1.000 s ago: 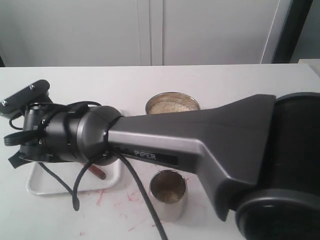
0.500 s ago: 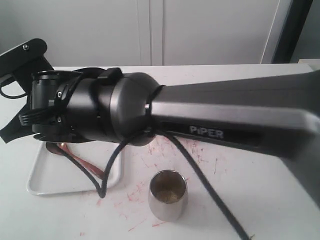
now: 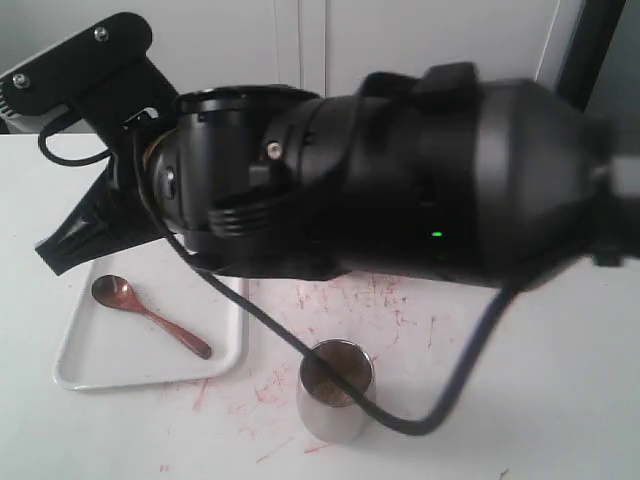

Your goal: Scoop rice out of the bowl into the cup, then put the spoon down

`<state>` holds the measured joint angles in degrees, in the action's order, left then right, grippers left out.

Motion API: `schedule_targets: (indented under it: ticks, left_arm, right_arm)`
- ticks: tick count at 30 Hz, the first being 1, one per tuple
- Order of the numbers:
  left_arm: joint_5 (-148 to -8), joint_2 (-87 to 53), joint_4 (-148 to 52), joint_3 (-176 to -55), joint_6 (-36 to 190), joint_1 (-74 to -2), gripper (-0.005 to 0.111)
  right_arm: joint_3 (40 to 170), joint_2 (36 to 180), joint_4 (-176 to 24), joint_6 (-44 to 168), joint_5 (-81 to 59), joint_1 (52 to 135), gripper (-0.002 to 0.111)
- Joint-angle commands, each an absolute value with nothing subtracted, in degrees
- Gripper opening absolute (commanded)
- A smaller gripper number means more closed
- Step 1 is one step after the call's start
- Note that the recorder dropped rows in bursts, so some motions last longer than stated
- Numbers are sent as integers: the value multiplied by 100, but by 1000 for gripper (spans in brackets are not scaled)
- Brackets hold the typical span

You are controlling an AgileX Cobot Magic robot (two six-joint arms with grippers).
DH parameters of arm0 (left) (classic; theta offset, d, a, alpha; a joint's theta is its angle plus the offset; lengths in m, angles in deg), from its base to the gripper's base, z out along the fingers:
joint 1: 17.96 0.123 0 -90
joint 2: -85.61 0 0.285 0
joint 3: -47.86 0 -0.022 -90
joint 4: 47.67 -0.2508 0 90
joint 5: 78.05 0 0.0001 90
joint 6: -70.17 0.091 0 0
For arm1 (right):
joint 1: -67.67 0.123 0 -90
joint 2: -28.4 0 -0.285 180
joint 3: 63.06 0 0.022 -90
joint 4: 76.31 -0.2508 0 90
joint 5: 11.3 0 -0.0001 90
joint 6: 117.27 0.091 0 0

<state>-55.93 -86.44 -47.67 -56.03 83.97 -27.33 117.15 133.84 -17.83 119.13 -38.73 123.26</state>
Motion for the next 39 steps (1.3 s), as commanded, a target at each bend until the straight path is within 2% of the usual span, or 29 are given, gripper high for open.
schedule_targets:
  ticks: [1, 34, 39]
  left_arm:
    - [-5402, -8661, -4767, -5550, 8364, -2745, 14]
    - [-5402, -8661, -4767, -5550, 8364, -2745, 14]
    - [-5402, -8661, -4767, -5550, 8364, -2745, 14]
  right_arm:
    - [11223, 12736, -1604, 11958, -3648, 12293, 0]
    - [7996, 7956, -1515, 11958, -3647, 12293, 0]
    - [7394, 7132, -1913, 10784, -3529, 12293, 0]
